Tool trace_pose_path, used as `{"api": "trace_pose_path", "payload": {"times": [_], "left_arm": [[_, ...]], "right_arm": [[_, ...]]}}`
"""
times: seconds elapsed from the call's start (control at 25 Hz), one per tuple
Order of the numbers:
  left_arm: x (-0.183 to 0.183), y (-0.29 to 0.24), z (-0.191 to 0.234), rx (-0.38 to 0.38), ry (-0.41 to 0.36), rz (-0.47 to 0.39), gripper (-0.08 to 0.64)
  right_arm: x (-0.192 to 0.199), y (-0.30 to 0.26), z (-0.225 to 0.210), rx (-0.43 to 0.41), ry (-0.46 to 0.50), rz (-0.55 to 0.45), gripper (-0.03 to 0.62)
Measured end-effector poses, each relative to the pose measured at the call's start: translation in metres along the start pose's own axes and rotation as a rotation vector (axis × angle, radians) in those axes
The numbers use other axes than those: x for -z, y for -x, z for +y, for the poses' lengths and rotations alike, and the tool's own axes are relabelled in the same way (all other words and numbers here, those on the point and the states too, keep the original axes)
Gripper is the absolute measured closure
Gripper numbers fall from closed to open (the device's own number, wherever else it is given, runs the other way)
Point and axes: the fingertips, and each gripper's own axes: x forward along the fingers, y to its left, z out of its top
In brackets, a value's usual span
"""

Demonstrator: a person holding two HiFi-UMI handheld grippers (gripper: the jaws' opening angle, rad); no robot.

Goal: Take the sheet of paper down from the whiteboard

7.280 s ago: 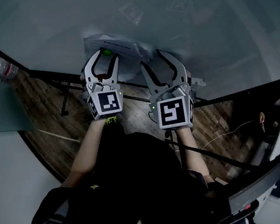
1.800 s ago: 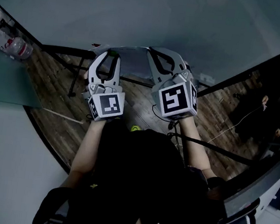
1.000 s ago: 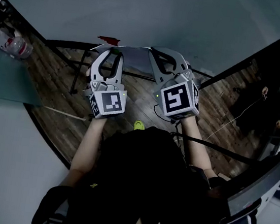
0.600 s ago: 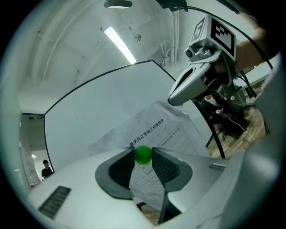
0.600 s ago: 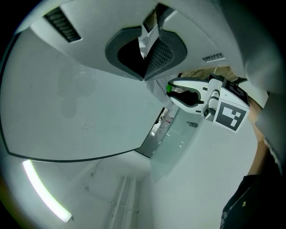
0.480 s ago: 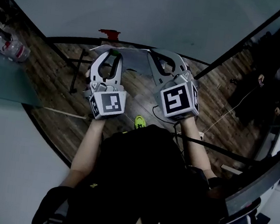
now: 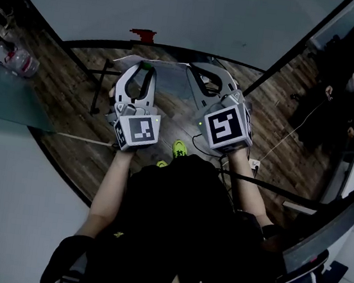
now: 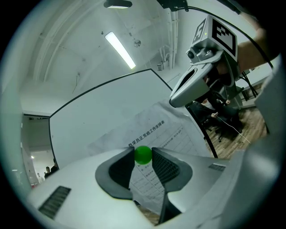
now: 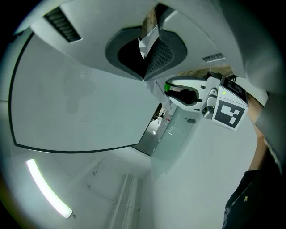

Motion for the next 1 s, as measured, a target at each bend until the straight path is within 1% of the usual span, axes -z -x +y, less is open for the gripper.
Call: {"api": "trace_pose_path", "payload": {"times": [0.24, 0.44, 0.8, 1.0], "left_arm": [[0.002, 0.028, 0.0, 0.017, 0.0, -0.013, 0.423], [0.006, 0.043, -0.004, 0.024, 0.009, -0.007, 0.423], [-0.002, 0.05, 0.004, 0.005, 0.004, -0.017, 0.423], [-0.005, 0.046, -0.002, 0.01, 0.001, -0.022, 0.423]], "right_arm": [[-0.007, 0.015, 0.027, 0.006, -0.036, 0.003, 0.578], [-0.008, 0.027, 0.046, -0.015, -0.056, 0.002, 0.578], [-0.013, 0.03, 0.046, -0.03, -0.081, -0.011, 0.578], [-0.011, 0.032, 0.042, -0.027, -0.085, -0.022, 0.579]]}}
